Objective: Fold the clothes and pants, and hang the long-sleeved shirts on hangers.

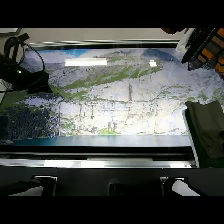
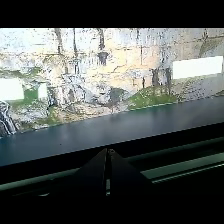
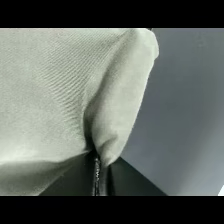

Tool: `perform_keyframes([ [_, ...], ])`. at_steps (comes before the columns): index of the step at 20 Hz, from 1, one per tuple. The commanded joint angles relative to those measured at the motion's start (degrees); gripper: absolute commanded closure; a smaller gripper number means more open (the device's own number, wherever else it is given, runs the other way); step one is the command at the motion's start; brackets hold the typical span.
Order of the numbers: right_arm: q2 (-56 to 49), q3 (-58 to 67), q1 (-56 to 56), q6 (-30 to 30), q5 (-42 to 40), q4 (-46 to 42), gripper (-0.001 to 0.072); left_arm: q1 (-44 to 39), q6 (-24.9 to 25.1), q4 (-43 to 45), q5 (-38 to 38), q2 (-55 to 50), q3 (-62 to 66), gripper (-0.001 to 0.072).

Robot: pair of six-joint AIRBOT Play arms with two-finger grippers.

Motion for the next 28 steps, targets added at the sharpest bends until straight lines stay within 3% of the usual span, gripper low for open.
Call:
perform_keyframes([
  [1, 0.0, -0.9, 0.0, -0.9, 0.2, -1.9, 0.0683, 0.0, 0.0, 0.0, 0.0, 0.0, 0.0, 0.0686],
  [10, 0.0, -4.5, 0.0, -2.4, 0.4, -4.7, 0.0682, 0.0, 0.0, 0.0, -0.4, 0.0, 0.0, 0.0686],
  [11, 0.0, -4.7, 0.0, -2.4, -0.2, -4.9, 0.0648, 0.0, 0.0, 0.0, -0.4, 0.0, 0.0, 0.0686],
  [13, 0.0, -4.7, 0.0, -3.7, -0.7, -4.9, 0.0447, 0.0, 0.0, 0.7, -0.4, 0.0, 0.0, 0.0666],
  [14, 0.0, -4.4, 0.0, -4.6, -0.9, -4.5, 0.0381, 0.0, 0.0, 1.6, -0.4, 0.0, 0.0, 0.0622],
  [15, 0.1, -3.3, 0.0, -5.5, -1.1, -2.9, 0.038, 0.0, 0.0, 2.3, -0.4, 0.0, 0.0, 0.0601],
  [18, 2.6, 0.3, 1.4, -8.3, -6.1, 12.9, 0.0407, 0.0, 0.0, 4.1, 0.4, -0.1, -0.9, 0.059],
  [20, 5.4, 1.4, 6.8, -13.9, -12.7, 26.3, 0.0608, 0.0, 0.1, 4.1, 1.6, 0.0, -3.4, 0.0688],
  [22, 7.6, 1.4, 16.0, -19.6, -17.2, 35.1, 0.0682, 0.0, 1.5, 4.1, 2.8, 1.0, -7.0, 0.0689],
  [24, 8.2, 1.4, 27.3, -23.8, -18.8, 37.9, 0.0682, 0.0, 3.9, 4.1, 7.3, 4.8, -13.6, 0.0689],
  [28, 8.2, 1.2, 50.0, -29.3, -23.5, 34.6, 0.0683, 0.0, 7.1, 4.1, 19.4, 16.9, -31.9, 0.0689],
])
